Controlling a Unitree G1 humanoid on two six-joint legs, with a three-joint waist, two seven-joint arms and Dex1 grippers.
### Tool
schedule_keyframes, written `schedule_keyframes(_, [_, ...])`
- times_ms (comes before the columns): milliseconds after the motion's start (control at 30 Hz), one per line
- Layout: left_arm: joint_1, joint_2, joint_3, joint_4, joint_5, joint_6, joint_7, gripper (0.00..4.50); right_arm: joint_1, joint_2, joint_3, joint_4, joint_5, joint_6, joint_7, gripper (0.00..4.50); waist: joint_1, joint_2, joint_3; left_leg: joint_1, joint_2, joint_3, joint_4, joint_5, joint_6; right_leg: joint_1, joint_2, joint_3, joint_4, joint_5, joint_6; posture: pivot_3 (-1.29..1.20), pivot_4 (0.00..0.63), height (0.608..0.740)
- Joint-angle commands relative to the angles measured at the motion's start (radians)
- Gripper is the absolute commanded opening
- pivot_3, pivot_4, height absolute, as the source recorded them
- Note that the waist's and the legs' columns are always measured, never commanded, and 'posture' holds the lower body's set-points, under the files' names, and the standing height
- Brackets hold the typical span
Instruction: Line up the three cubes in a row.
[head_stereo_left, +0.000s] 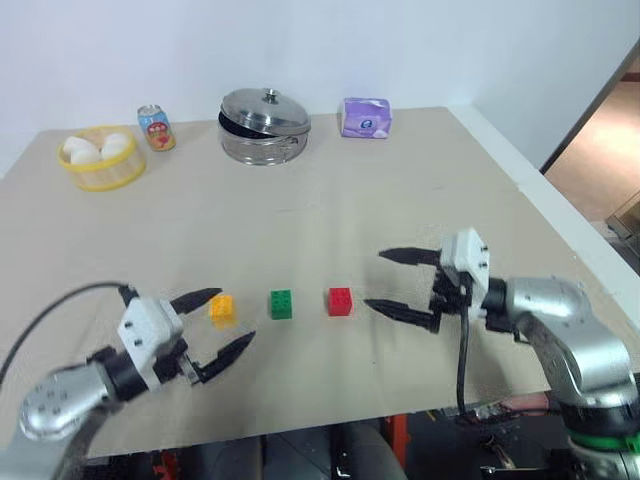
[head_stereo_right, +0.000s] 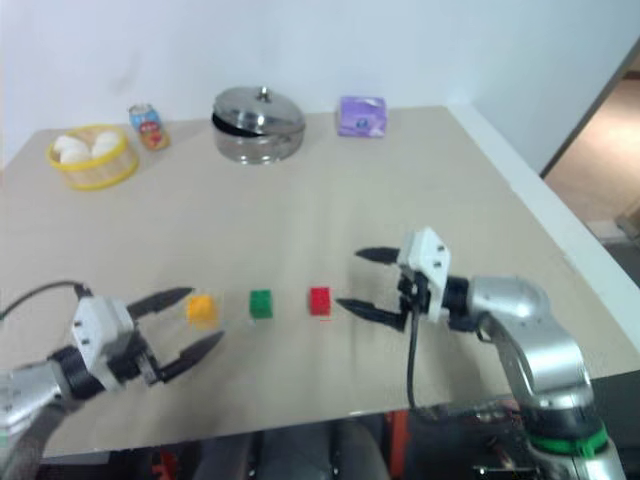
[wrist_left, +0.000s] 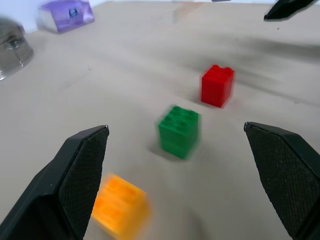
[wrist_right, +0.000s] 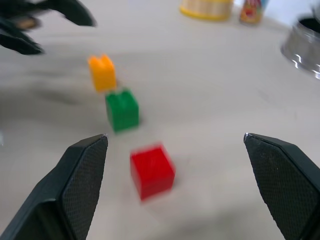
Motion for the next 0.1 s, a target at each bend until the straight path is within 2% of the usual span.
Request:
schedule_keyframes(33, [0.151,-0.058,-0.111,-0.123,0.125,-0.029,0.142,4.49,0.187,-0.022,-0.131,-0.167,0.025,-0.012,-0.073,4.5,0.0,0.0,0.0,0.001,0.0,0.001,0.0,-0.001,-0.001,0.001,0.0,0.002,0.0,0.0,0.0,0.0,0.15,0.74])
schedule_keyframes(100, [0.161,-0.036,-0.146,-0.11,0.141,-0.061,0.115,4.49,0.233,-0.048,-0.158,-0.209,0.071,0.034,-0.074,4.5,0.0,0.0,0.0,0.002,-0.001,0.001,0.002,-0.002,-0.002,-0.001,0.001,0.004,0.0,0.0,0.0,0.0,0.15,0.74])
